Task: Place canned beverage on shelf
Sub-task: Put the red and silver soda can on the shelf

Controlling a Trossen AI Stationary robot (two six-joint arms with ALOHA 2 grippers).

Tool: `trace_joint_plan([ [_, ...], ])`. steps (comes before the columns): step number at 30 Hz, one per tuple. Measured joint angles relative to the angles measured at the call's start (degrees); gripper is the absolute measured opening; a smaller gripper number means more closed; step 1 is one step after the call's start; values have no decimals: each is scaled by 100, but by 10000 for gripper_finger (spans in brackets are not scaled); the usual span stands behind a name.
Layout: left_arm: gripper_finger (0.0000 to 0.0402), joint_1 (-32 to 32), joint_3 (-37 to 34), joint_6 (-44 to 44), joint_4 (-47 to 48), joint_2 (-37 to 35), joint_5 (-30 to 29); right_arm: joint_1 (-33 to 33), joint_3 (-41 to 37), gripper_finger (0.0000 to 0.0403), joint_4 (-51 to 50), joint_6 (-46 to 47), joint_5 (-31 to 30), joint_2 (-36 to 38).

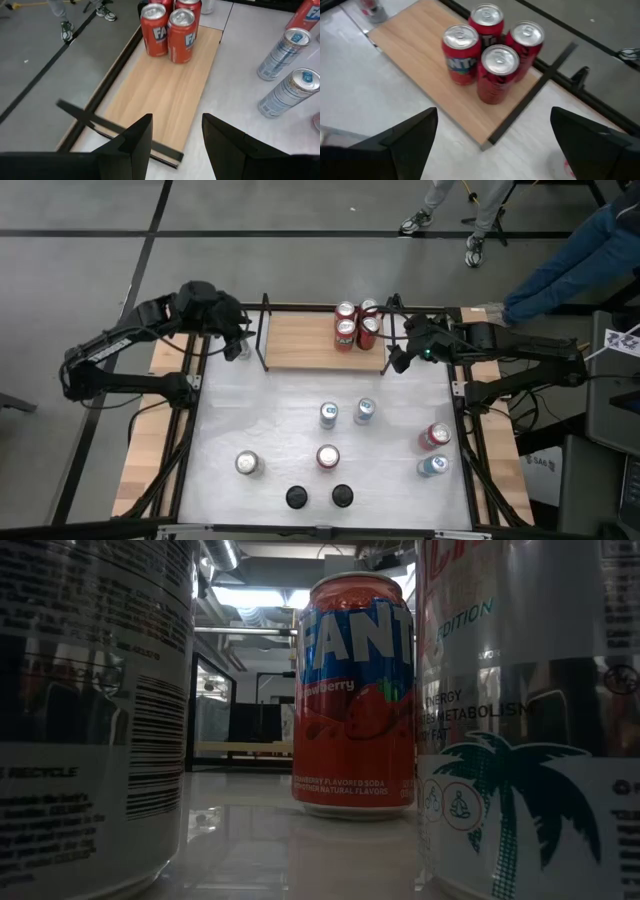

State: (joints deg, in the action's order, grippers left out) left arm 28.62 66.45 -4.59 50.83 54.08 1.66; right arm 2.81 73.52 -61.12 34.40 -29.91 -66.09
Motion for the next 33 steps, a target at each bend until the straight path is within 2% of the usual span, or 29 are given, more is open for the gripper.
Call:
trace_joint_plan([
  [4,163,0,-499,219,-162,-350,-1,55,0,376,-332,199,-44,3],
  [11,163,-2,-924,339,-397,-541,14,566,-2,376,-1057,288,127,3],
  [18,163,-8,-1359,452,-906,-537,711,933,-1,376,-1536,109,216,3],
  [22,163,-13,-1543,467,-1060,-535,836,1229,-1,376,-1877,138,214,3],
  [28,163,-13,-1555,467,-1098,-535,834,1874,-2,376,-2103,102,335,3],
  [33,163,-13,-1555,465,-1108,-535,834,2582,-4,376,-2100,-354,560,1],
])
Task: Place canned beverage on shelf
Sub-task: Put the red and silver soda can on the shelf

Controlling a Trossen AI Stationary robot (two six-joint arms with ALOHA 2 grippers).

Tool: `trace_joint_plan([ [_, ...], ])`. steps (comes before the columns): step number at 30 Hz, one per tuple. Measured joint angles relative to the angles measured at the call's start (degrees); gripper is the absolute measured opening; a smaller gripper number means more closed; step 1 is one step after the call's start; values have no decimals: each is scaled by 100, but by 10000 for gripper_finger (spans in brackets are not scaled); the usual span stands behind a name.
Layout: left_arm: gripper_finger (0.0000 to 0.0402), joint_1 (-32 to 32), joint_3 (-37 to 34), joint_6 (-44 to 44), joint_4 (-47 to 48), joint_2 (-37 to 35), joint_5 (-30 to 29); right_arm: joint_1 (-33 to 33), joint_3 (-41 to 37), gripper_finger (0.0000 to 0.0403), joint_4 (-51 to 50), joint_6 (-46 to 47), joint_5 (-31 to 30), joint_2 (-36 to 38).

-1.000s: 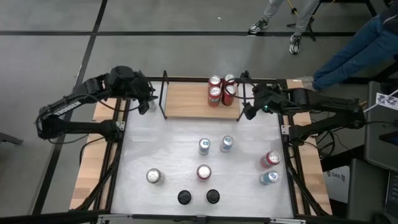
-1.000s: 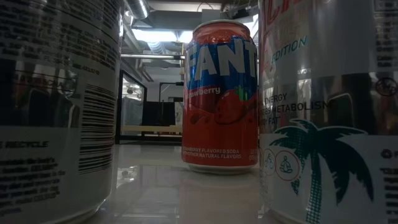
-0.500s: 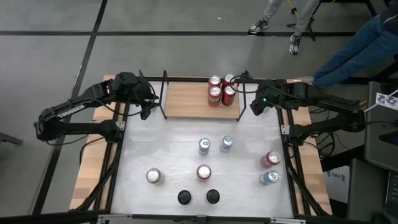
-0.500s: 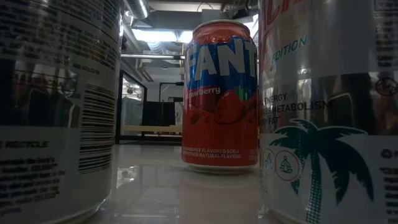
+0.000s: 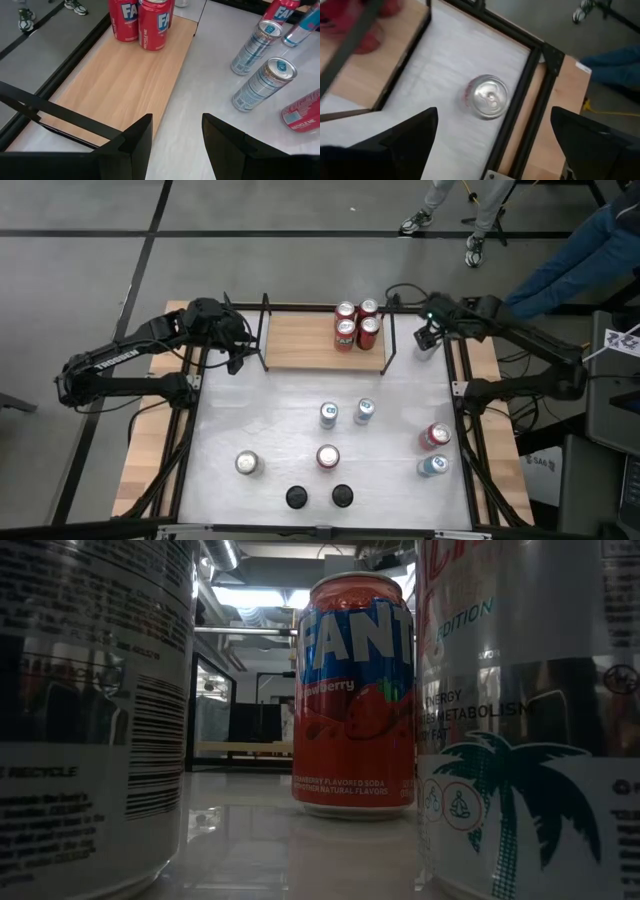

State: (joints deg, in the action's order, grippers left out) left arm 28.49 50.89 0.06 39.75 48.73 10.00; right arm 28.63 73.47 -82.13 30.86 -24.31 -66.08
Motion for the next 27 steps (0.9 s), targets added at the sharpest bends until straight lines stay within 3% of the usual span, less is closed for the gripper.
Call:
trace_joint_plan([
  [12,163,-4,-2,-1,4,0,-2,1231,-9,376,346,-1066,813,-192],
  [27,163,-4,-4,-3,27,0,-2,1663,-9,376,402,-983,1238,-1267],
])
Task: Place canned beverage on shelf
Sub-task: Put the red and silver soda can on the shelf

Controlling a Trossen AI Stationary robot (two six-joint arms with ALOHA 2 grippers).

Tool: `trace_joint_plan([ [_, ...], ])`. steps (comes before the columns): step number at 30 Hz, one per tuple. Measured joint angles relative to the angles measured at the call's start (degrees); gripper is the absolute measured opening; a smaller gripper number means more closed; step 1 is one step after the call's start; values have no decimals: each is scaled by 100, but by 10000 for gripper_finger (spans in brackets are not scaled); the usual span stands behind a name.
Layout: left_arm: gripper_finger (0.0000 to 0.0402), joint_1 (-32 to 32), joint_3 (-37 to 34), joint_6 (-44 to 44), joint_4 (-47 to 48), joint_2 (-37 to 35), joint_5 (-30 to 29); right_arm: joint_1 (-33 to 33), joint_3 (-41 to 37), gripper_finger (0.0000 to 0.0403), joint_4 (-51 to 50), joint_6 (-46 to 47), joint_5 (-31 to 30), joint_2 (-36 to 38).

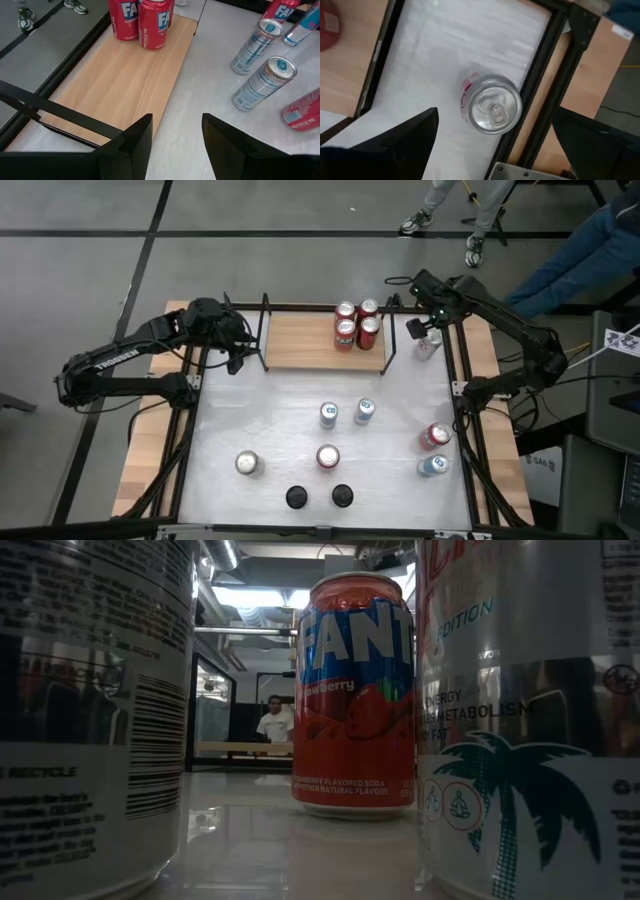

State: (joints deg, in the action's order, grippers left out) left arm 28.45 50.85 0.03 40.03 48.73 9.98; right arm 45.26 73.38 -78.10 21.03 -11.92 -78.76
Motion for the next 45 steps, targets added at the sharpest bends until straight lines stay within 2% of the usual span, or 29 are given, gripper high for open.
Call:
trace_joint_plan([
  [3,163,0,0,-2,42,0,0,141,-154,376,124,-37,84,-57],
  [7,163,0,0,-2,64,0,0,421,-886,376,496,-49,424,43],
  [12,163,2,0,-17,64,0,-2,553,-1864,376,1799,-136,655,350],
  [15,163,4,0,-11,64,0,-2,551,-2130,376,2241,-150,797,447],
  [32,163,4,0,2,58,1,-7,540,-2280,376,2430,-113,741,430],
  [45,163,4,0,2,60,0,-7,540,-2277,376,2397,867,680,430],
])
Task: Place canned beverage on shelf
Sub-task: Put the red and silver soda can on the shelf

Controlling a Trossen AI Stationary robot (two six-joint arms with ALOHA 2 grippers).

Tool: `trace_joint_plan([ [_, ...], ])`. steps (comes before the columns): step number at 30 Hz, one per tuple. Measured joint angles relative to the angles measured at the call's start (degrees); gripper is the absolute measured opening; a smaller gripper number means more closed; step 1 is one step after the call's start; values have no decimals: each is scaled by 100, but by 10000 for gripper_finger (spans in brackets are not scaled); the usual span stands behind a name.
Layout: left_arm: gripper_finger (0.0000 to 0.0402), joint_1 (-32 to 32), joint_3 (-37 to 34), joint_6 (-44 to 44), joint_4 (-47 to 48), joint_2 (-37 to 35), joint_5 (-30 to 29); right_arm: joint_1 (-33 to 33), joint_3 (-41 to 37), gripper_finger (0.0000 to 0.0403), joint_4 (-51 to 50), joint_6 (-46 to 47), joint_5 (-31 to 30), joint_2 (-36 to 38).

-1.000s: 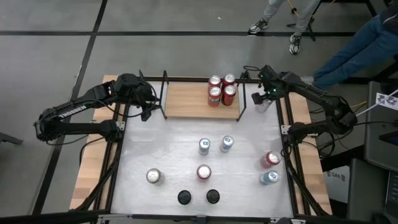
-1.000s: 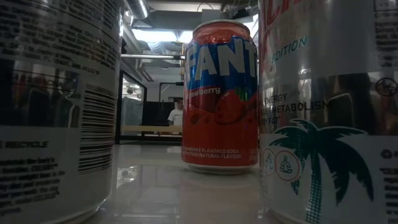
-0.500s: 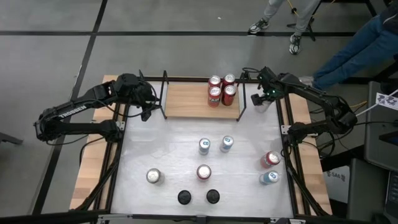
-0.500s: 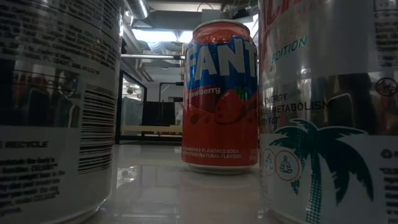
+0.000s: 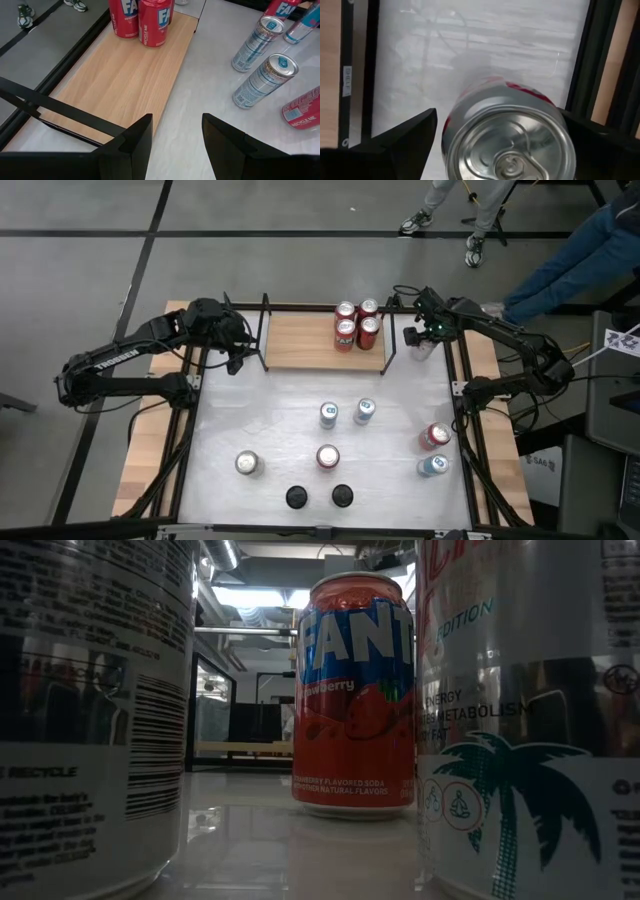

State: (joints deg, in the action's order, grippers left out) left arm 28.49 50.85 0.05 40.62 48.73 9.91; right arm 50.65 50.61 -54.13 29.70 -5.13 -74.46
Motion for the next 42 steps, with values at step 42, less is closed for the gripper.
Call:
trace_joint_plan([
  [42,163,0,0,-20,-28,0,-46,0,1078,288,-1219,-796,175,-4],
])
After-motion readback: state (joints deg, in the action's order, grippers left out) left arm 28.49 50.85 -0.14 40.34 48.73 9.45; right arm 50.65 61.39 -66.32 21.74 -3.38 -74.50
